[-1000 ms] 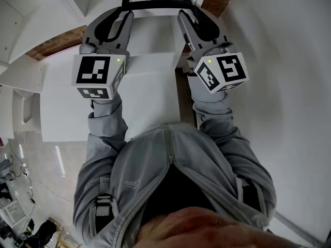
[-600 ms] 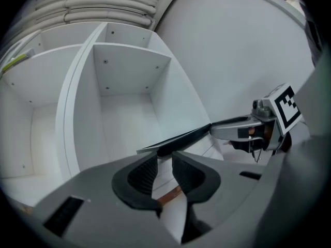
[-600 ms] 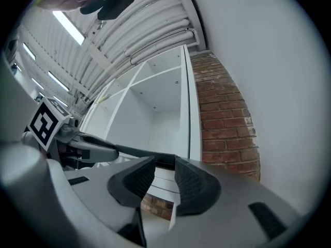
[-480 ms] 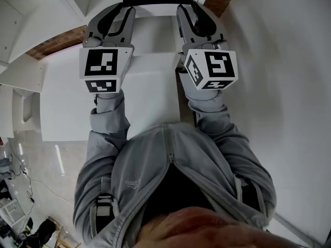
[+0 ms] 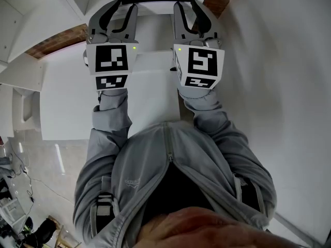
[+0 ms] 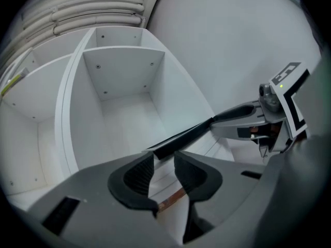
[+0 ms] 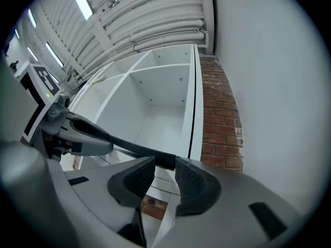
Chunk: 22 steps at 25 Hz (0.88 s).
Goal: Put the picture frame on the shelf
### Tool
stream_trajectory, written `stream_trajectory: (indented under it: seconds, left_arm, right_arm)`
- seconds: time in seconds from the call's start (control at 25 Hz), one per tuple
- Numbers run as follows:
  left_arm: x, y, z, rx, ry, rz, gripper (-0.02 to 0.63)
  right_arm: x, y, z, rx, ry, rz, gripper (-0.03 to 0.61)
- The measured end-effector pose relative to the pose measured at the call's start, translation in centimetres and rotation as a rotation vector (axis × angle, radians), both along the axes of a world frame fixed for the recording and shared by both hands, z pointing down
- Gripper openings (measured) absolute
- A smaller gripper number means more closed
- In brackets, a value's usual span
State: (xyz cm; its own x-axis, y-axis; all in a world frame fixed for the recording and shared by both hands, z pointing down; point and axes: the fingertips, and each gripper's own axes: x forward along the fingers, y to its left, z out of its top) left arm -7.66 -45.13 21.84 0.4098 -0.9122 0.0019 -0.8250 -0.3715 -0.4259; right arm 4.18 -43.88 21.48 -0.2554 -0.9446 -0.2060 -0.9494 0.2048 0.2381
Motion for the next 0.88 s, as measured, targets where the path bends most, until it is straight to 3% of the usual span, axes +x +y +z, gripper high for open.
stream_trajectory:
  seconds: [0.2, 0.48, 0.64, 0.68, 0.76, 0.88]
  left_arm:
    - [0.4, 0.0, 0.4, -0.015, 0.002, 0.017, 0.173]
    - [0.7, 0.4, 0.5, -0.013, 0.021, 0.019, 0.195]
    - [-0.6, 2.0, -0.6, 0.051, 0.101, -0.028, 0.195]
    - [-1.0, 2.8, -1.2, 0.084, 0.138, -0.043, 0.186]
    - [-1.4, 4.3, -2.0, 0.13, 0.201, -0.049, 0.089]
    - [-0.8, 5.8, -1.9, 0.127, 0.248, -0.017, 0.019]
  right_arm:
    - [-0.7, 0.0, 0.6, -0.02, 0.025, 0.001, 0.135]
    - [-0.3, 0.3, 0.7, -0.021, 0.016, 0.012, 0.155]
    - [0.2, 1.7, -0.2, 0.027, -0.008, 0.015, 0.155]
    - [0.4, 2.1, -0.4, 0.04, -0.015, 0.015, 0.155]
    - [0.5, 3.0, -0.9, 0.056, -0.029, 0.008, 0.149]
    - [0.6, 4.1, -1.5, 0.073, -0.056, -0.012, 0.069]
